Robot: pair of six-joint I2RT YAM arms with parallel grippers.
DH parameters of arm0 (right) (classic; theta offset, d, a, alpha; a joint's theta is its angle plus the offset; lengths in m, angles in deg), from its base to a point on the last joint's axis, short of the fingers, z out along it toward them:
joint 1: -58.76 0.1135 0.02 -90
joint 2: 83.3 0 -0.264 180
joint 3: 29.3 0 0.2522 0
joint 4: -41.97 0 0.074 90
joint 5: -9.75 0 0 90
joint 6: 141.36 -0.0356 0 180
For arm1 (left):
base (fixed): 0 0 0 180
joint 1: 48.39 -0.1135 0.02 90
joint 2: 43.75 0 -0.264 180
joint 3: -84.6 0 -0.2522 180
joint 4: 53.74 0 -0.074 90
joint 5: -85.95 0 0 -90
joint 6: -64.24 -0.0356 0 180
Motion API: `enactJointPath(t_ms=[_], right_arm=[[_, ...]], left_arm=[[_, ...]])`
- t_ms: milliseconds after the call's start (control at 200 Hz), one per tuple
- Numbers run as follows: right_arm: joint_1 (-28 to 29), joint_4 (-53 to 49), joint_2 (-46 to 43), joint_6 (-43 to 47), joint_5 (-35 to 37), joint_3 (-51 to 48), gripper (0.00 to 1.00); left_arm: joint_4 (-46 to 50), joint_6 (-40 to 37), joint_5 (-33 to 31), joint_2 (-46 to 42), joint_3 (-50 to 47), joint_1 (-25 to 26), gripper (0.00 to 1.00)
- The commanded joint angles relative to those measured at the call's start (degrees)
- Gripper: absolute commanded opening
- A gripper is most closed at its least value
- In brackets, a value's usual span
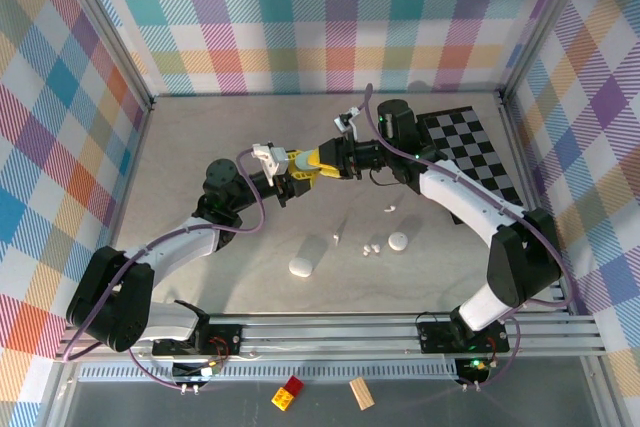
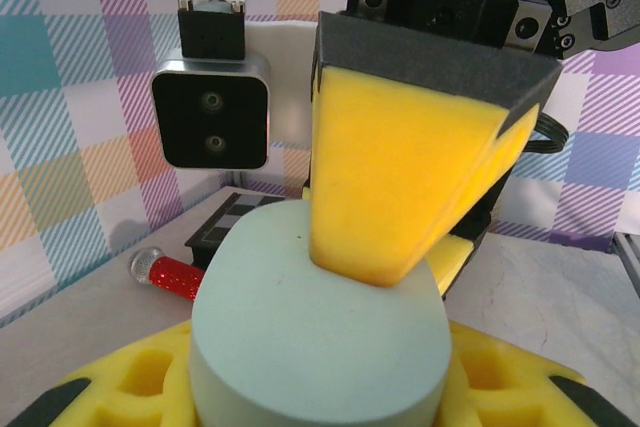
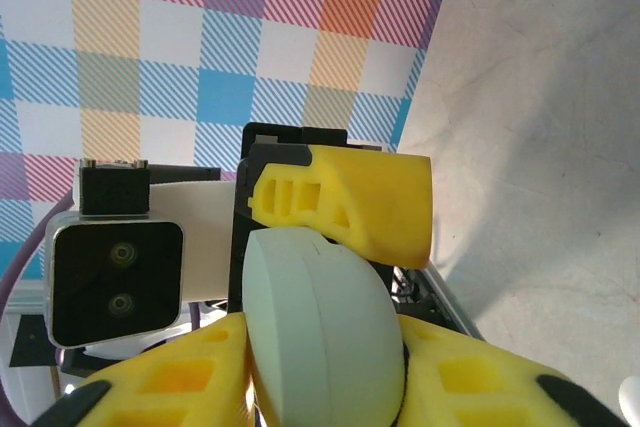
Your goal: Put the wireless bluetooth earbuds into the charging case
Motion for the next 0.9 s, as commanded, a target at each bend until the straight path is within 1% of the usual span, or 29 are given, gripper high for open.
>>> enactJointPath(t_ms=[0, 60, 100, 140, 195, 305, 365, 425, 445, 520, 645, 755, 895], right_arm=[[0.3, 2.8, 0.0, 1.1, 0.1, 0.3, 0.25], [0.2, 2.6, -0.1, 1.9, 0.4, 0.3, 0.23], [0.2, 2.3, -0.3, 2.5, 0.6, 0.3, 0.23], [0.2, 1.7, -0.5, 3.4, 1.1, 0.3, 0.23], [0.1, 0.7, -0.9, 5.0, 2.3, 0.1, 0.22], [-0.5, -0.8, -1.7, 7.6, 4.8, -1.1, 0.22], [-1.1, -1.9, -2.4, 9.3, 7.0, -2.3, 0.22], [-1.9, -3.0, -2.8, 10.7, 9.4, -4.0, 0.22], [-2.2, -3.2, -3.0, 11.0, 10.4, -4.6, 0.22], [-3.4, -3.3, -3.5, 11.9, 14.0, -7.6, 0.23], [-5.3, -2.1, -3.0, 12.7, 20.0, -12.6, 0.22], [-6.7, -0.4, -0.5, 12.8, 23.5, -15.5, 0.22], [-7.4, 2.3, 4.6, 12.6, 26.0, -16.2, 0.22]], left_arm=[[1.4, -1.8, 1.7, -1.6, 1.4, 0.6, 0.26], [2.3, -2.1, 1.5, -2.0, 1.4, 0.6, 0.27], [2.9, -2.3, 1.4, -2.2, 1.4, 0.5, 0.31], [4.2, -2.7, 1.1, -2.4, 1.5, 0.5, 0.4], [6.0, -3.5, 0.9, -2.9, 1.7, 0.5, 0.56], [8.0, -4.6, -0.2, -4.4, 1.0, 0.5, 0.82], [10.0, -5.9, -0.9, -5.3, 0.5, 0.4, 0.92], [13.8, -7.7, -1.6, -6.1, 0.2, 0.5, 0.99], [14.8, -8.2, -1.8, -6.4, 0.1, 0.6, 1.0], [17.5, -9.3, -2.5, -7.1, -1.0, 0.8, 1.0], [18.1, -9.1, -3.5, -7.7, -3.2, 1.8, 1.0], [18.1, -9.0, -4.0, -7.6, -4.3, 2.9, 1.0], [18.1, -8.9, -3.7, -7.3, -4.3, 3.2, 1.0]])
